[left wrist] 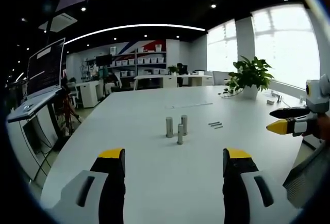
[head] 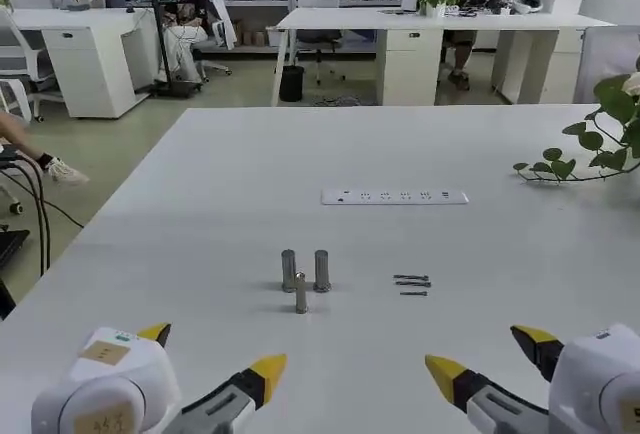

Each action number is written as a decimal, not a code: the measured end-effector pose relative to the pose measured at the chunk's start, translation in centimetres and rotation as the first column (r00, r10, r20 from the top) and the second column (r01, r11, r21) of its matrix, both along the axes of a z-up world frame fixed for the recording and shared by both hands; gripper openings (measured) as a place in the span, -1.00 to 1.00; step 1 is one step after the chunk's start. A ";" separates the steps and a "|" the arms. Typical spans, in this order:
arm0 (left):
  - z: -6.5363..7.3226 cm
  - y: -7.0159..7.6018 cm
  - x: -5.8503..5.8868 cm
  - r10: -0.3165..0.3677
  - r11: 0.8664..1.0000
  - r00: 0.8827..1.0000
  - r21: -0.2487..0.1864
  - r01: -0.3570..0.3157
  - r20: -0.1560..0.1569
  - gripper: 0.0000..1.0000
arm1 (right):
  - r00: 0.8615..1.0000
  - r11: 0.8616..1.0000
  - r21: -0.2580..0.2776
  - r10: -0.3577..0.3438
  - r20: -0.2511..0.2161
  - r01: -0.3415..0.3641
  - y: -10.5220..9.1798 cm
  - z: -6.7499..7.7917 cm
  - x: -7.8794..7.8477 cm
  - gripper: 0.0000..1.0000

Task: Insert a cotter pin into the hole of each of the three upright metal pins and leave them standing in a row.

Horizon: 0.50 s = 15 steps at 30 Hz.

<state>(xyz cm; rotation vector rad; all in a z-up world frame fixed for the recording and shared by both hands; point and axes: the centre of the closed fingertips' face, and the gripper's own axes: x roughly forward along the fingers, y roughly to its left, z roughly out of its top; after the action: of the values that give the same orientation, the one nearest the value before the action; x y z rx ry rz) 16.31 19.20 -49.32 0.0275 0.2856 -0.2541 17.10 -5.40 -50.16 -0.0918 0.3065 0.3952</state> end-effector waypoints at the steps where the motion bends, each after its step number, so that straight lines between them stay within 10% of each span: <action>1: 0.0 0.0 0.0 0.000 1.000 1.000 0.001 0.000 -0.001 0.52 | 1.000 1.000 -0.001 0.000 0.002 0.000 0.0 0.0 0.0 0.17; 15: 0.1 0.0 0.0 -0.003 1.000 1.000 0.005 0.003 0.000 0.48 | 0.999 0.999 -0.010 0.031 0.010 -0.031 0.6 0.2 -0.2 0.11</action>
<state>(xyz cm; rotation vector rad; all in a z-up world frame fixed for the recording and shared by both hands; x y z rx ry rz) 16.35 19.25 -49.26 0.0331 0.2858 -0.2560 16.89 -4.78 -50.00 -0.1080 0.2968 0.4241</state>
